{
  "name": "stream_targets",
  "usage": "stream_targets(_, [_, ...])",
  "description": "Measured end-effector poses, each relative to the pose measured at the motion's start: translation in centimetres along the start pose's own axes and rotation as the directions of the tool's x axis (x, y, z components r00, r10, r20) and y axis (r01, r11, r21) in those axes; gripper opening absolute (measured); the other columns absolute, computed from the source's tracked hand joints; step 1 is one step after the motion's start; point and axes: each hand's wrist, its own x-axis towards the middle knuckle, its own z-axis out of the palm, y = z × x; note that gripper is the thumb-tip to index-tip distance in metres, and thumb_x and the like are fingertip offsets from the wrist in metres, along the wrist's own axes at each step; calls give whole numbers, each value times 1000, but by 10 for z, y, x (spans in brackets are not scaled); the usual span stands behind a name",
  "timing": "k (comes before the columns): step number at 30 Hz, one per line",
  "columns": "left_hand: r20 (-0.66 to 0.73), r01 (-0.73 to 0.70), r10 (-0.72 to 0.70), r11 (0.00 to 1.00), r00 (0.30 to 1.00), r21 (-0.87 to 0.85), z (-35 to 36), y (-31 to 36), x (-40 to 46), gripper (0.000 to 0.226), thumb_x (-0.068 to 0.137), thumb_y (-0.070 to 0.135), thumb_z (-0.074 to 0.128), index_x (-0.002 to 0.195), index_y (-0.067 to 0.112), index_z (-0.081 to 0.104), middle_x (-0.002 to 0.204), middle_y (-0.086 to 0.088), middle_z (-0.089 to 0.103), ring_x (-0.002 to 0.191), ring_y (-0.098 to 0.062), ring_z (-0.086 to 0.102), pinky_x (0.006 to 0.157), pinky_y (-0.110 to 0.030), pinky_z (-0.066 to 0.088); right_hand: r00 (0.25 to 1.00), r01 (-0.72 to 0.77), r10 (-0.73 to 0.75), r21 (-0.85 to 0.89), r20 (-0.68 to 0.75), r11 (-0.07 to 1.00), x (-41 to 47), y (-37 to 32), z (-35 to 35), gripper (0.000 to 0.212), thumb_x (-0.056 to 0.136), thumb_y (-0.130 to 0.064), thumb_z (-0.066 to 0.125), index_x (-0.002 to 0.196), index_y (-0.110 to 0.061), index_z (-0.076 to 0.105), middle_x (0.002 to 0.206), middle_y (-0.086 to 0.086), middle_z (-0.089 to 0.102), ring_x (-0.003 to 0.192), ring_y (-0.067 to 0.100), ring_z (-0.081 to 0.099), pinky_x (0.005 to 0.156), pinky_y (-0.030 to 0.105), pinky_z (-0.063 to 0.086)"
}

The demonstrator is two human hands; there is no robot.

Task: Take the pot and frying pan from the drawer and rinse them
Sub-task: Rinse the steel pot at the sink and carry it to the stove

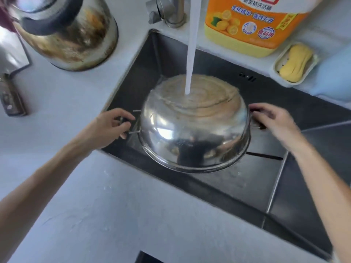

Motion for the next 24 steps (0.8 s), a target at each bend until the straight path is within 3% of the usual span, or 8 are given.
stream_targets(5, [60, 21, -22, 1000, 998, 14, 24, -26, 13, 30, 89, 11, 61, 79, 37, 51, 77, -27, 64, 73, -31, 61, 84, -58, 50, 977, 204, -209, -117, -31, 972, -7, -38, -21, 28, 90, -16, 60, 107, -37, 66, 92, -26, 68, 86, -4, 60, 80, 11, 45])
stream_targets(9, [-193, -152, 141, 988, 971, -41, 21, -13, 13, 18, 84, 25, 60, 81, 38, 48, 78, -11, 65, 81, -37, 65, 84, -55, 50, 955, 249, -265, -128, -131, 960, -17, -37, -18, 29, 88, -12, 63, 97, -40, 64, 89, -35, 64, 84, -10, 58, 80, 6, 40])
stream_targets(12, [-346, -297, 294, 954, 891, 46, 8, 2, 7, 30, 88, 12, 60, 82, 40, 50, 83, 5, 66, 86, -23, 66, 85, -41, 51, 960, 176, -182, -45, -214, 983, -18, -20, -7, 40, 87, -5, 61, 82, -44, 62, 83, -30, 66, 79, -7, 60, 79, 11, 45])
stream_targets(14, [-354, -382, 416, 909, 837, 166, -1, 16, 0, 33, 87, 10, 61, 83, 42, 52, 82, 19, 64, 75, -2, 62, 80, -22, 50, 958, 118, -108, 22, -267, 993, -16, -4, 4, 49, 85, 6, 57, 74, -41, 60, 73, -29, 63, 71, -10, 56, 73, 8, 42])
stream_targets(16, [-310, -450, 518, 852, 797, 267, -9, 32, -10, 22, 87, 13, 61, 91, 35, 59, 82, 21, 62, 72, -3, 60, 75, -11, 45, 964, 20, -4, 54, -267, 998, -11, 12, 17, 44, 83, 14, 53, 72, -29, 53, 65, -27, 60, 62, -12, 50, 67, 7, 38])
stream_targets(20, [-244, -552, 594, 803, 766, 223, -14, 56, -27, 23, 90, 15, 60, 111, 15, 51, 74, -5, 62, 62, -28, 53, 66, -30, 47, 987, -108, 116, 76, -108, 991, -10, 27, 43, 21, 87, 14, 50, 106, 8, 56, 99, 14, 64, 66, -13, 53, 68, 9, 41])
stream_targets(22, [-255, -525, 556, 831, 791, 186, -12, 57, -25, 35, 89, 17, 59, 119, 25, 42, 72, -9, 64, 62, -35, 54, 65, -36, 47, 987, -153, 156, 76, -36, 985, -14, 28, 47, 27, 89, 11, 49, 116, 14, 50, 109, 24, 62, 89, 9, 64, 69, 12, 46])
stream_targets(24, [-280, -419, 448, 894, 849, 159, -12, 47, -14, 52, 89, 22, 60, 133, 35, 35, 75, -8, 68, 67, -36, 57, 69, -38, 48, 987, -161, 162, 56, -14, 985, -17, 29, 41, 21, 91, 5, 51, 112, 5, 53, 95, 13, 73, 91, 28, 65, 73, 21, 48])
